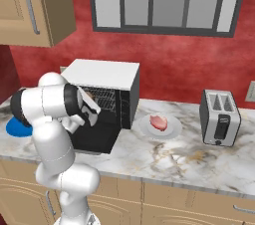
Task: Open the toaster oven door. Place the bread on the bottom rack in the toaster oven and place the steak on the top rack.
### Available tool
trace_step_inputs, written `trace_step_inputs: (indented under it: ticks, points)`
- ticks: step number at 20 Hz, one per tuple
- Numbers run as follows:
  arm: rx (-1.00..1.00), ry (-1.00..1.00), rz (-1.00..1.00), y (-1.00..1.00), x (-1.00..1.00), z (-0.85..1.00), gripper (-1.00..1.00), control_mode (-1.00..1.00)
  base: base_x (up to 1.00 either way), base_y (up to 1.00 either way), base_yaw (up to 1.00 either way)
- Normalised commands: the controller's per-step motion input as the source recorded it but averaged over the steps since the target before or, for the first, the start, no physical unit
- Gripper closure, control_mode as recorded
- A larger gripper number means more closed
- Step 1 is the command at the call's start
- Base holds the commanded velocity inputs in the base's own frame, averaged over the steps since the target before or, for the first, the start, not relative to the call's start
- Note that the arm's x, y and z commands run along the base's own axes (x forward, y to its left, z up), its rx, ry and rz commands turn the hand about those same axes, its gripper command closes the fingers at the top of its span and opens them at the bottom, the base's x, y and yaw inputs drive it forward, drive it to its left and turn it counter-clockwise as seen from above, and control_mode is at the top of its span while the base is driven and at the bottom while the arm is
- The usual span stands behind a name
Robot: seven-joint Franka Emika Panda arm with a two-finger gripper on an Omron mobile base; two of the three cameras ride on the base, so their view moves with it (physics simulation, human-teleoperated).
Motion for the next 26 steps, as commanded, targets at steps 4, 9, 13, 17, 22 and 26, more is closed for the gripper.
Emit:
trace_step_inputs:
  ticks: [4, 9, 13, 17, 22, 26]
  points:
    - [0.00, 0.00, 0.00, 0.00, 0.16, 0.00, 1.00, -1.00, 0.00, 0.00, 0.00]
    - [0.00, 0.00, 0.00, 0.00, 0.00, -0.05, 1.00, -1.00, 0.00, 0.00, 0.00]
    - [0.00, 0.00, 0.00, 0.00, -0.03, -0.01, 1.00, -1.00, 0.00, 0.00, 0.00]
    - [0.00, 0.00, 0.00, -0.03, -0.28, -0.01, 1.00, -1.00, 0.00, 0.00, 0.00]
    - [0.00, 0.01, 0.02, -0.07, -0.73, -0.07, 1.00, -1.00, 0.00, 0.00, 0.00]
    - [0.00, 0.01, 0.02, -0.13, -0.76, -0.01, 1.00, -1.00, 0.00, 0.00, 0.00]
